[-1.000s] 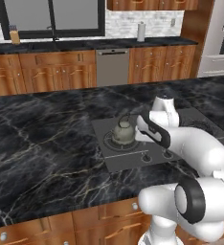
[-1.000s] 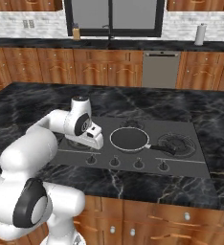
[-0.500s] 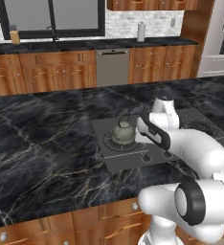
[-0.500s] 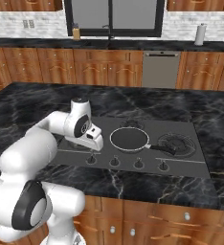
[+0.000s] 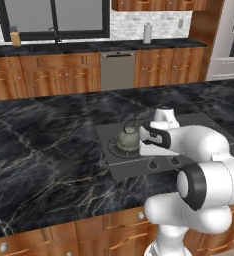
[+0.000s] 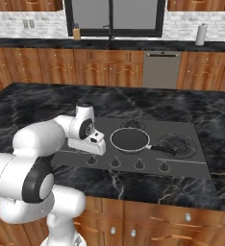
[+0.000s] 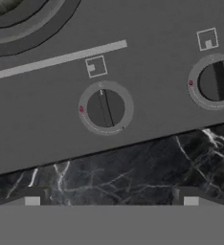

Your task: Pick the kettle from the counter and place it on a stove burner. Then turn the burner on.

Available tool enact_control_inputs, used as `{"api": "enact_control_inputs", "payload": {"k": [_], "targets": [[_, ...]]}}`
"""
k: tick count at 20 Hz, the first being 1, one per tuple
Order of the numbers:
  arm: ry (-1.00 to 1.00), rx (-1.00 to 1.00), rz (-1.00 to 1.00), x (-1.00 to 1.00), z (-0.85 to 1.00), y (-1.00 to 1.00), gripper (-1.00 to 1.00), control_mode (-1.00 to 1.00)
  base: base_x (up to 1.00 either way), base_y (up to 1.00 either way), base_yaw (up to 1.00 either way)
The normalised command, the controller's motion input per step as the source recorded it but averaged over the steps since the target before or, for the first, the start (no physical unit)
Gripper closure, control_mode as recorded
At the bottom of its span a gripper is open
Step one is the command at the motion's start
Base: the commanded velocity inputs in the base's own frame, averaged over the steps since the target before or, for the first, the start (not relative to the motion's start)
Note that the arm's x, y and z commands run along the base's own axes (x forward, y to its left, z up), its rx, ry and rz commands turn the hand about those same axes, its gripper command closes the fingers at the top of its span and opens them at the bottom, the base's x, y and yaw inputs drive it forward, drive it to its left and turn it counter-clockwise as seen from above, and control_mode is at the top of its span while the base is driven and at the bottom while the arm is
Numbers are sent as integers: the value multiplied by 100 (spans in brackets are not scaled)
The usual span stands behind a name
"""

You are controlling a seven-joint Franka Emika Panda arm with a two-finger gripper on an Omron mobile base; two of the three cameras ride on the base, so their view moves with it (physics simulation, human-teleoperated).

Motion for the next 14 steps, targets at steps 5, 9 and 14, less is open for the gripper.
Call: {"api": "enact_control_inputs", "payload": {"k": [5, 9, 14], "targets": [[1, -1, 11, 21, -35, -7, -100, -100, 0, 0, 0], [-5, 0, 11, 11, -31, -2, -100, -100, 0, 0, 0], [-6, 0, 9, 22, -30, -1, -100, -100, 0, 0, 0]]}}
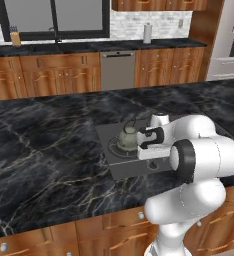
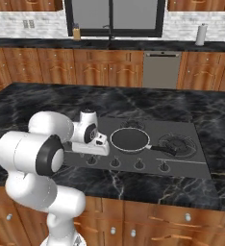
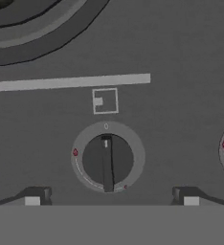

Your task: Pick the kettle from the counter and place it on a stove burner. Then turn the burner on.

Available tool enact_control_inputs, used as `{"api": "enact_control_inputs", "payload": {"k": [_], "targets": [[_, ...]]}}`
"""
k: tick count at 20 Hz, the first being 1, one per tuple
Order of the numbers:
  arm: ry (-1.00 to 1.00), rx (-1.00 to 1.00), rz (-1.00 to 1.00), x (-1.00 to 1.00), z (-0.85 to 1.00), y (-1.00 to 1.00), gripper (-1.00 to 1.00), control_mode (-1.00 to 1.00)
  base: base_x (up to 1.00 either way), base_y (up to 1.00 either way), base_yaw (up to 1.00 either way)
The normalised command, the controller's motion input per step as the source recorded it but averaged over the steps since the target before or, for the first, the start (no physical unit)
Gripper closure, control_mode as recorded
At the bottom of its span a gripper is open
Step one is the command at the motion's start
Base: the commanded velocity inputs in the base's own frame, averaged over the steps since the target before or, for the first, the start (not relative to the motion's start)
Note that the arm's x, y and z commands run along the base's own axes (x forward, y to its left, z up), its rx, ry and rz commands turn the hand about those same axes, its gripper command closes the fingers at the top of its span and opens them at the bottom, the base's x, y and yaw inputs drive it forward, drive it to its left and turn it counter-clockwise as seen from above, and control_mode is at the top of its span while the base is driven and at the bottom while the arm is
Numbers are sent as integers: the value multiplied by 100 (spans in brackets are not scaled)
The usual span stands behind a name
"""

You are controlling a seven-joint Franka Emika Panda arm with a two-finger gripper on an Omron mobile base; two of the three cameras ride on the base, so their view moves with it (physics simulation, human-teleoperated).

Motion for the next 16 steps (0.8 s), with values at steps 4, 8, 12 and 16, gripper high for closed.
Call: {"api": "enact_control_inputs", "payload": {"k": [4, 8, 12, 16], "targets": [[-8, 0, 5, 36, -27, 0, -100, -100, 0, 0, 0], [-4, 0, 2, 13, -13, 0, -100, -100, 0, 0, 0], [0, 0, 0, 0, -7, 0, -100, -100, 0, 0, 0], [-2, 0, 1, 0, -17, 0, -100, -100, 0, 0, 0]]}}
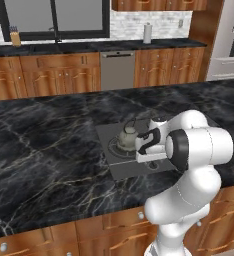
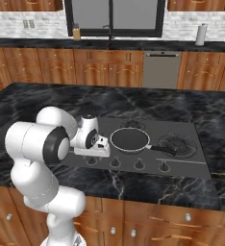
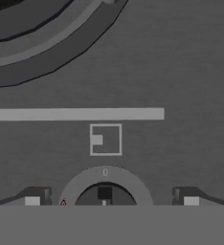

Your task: Pick the kettle from the counter and place it on a stove burner. Then turn the burner on.

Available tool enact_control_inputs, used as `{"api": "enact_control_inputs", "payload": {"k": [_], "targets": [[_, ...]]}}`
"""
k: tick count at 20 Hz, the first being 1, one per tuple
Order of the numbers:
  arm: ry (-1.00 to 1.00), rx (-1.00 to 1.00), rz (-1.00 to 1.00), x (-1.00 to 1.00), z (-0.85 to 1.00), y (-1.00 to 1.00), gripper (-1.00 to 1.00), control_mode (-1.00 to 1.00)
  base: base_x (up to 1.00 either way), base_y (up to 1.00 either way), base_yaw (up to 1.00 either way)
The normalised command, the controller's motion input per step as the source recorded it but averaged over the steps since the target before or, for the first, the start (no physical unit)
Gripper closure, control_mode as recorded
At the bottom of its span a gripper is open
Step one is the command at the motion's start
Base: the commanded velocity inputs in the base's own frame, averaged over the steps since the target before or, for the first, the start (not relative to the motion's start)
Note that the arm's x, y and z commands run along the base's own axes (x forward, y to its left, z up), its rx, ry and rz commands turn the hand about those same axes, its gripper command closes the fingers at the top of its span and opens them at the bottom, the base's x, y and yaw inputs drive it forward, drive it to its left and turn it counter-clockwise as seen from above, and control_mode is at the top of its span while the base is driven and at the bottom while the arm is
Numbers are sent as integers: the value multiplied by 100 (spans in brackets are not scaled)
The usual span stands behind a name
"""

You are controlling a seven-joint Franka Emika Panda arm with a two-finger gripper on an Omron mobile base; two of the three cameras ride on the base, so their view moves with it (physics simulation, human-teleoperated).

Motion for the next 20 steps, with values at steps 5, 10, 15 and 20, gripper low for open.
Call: {"api": "enact_control_inputs", "payload": {"k": [5, 10, 15, 20], "targets": [[-2, 0, 1, 0, -13, 0, -100, -100, 0, 0, 0], [0, 0, 0, 0, -4, 0, 100, -100, 0, 0, 0], [0, 0, 0, 0, 0, 0, 100, -100, 0, 0, 0], [0, 0, 0, 0, 0, 0, 100, -100, 0, 0, 0]]}}
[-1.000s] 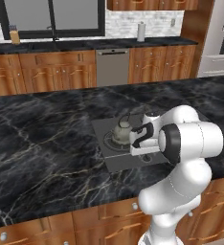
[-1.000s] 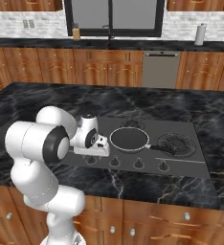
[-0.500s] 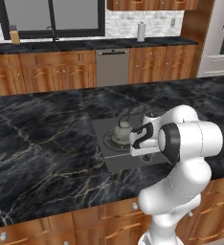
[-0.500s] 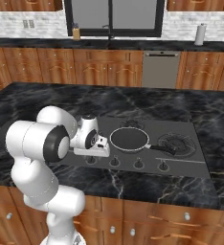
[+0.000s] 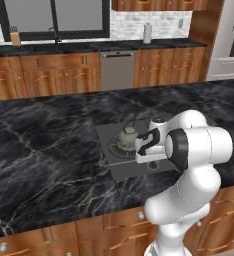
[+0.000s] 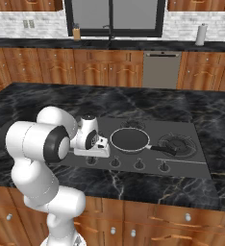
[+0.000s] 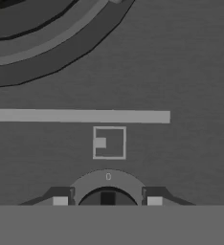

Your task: Pick the kettle from the counter and place it on a stove burner. Then turn the burner on.

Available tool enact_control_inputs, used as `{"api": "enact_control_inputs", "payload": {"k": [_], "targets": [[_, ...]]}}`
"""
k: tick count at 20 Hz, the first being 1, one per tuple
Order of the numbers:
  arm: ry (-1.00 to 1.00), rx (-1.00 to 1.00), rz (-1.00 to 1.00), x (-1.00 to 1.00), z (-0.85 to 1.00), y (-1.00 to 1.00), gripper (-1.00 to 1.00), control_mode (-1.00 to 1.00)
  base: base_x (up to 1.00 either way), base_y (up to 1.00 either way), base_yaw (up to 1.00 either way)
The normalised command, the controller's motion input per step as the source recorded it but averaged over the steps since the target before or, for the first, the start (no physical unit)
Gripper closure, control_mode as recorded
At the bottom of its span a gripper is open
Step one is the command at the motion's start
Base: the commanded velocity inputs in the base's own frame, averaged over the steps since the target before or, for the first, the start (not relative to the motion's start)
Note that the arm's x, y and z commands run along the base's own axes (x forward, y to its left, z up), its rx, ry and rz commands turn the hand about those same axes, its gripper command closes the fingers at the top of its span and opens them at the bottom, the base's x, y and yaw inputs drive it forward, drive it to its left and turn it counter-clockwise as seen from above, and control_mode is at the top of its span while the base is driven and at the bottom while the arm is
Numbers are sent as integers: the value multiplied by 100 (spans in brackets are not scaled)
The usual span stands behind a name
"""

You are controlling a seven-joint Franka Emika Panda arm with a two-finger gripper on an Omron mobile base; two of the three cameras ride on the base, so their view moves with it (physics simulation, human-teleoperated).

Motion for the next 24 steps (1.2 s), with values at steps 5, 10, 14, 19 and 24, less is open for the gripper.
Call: {"api": "enact_control_inputs", "payload": {"k": [5, 10, 14, 19, 24], "targets": [[-4, 0, 33, -23, -2, 0, 100, -100, 0, 0, 0], [0, 0, 64, -25, -16, 0, 100, -100, 0, 0, 0], [0, 0, 76, -19, -34, 0, 100, -100, 0, 0, 0], [2, 0, 80, -21, -40, 0, 100, -100, 0, 0, 0], [6, 0, 80, -21, -42, 0, 100, -100, 0, 0, 0]]}}
